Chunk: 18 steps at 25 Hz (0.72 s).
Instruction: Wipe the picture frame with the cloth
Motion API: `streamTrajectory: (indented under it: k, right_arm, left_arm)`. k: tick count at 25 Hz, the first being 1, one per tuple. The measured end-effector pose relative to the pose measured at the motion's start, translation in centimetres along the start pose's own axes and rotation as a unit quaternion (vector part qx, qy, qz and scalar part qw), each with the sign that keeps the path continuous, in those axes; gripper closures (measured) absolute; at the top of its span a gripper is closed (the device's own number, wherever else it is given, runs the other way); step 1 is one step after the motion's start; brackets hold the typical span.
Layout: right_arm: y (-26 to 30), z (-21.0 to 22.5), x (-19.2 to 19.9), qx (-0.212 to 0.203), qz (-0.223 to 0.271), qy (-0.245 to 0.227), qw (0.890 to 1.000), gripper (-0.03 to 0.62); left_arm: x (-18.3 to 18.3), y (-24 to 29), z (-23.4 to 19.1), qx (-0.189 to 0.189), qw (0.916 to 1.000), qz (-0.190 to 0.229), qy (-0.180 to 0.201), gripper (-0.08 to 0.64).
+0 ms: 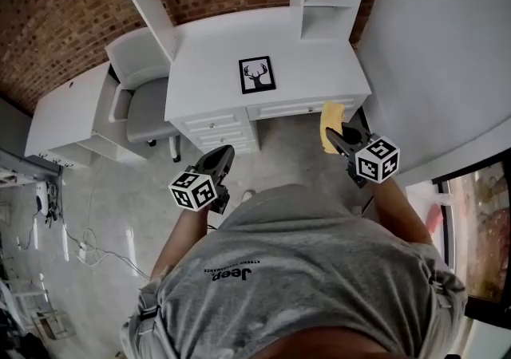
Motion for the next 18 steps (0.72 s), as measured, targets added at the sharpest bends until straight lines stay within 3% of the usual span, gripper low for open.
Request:
streamTrajectory:
  k: [10, 18]
  right_arm:
    - [12.2, 1.9, -9.5, 0.043, 0.001, 0.035, 0.998, 0.540]
    - [17.1, 7.2, -11.8, 0.056, -0.033, 0.057, 0.996, 0.540]
  left_arm:
    - [-9.2, 1.9, -15.0, 0.043, 0.9981, -0.038, 0.019, 0.541]
    - [-13.3, 7.0, -20.4, 0.061, 0.9966, -0.055, 0.010, 0.541]
Point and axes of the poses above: the fingertips, and each gripper's own axes: y forward along the fingers, z to its right, x out of its underside, the point moved 4 cm from there along -y, backward along the fingers, and after that the axes turned 13 degrees about -z, right-handed, at the moved point
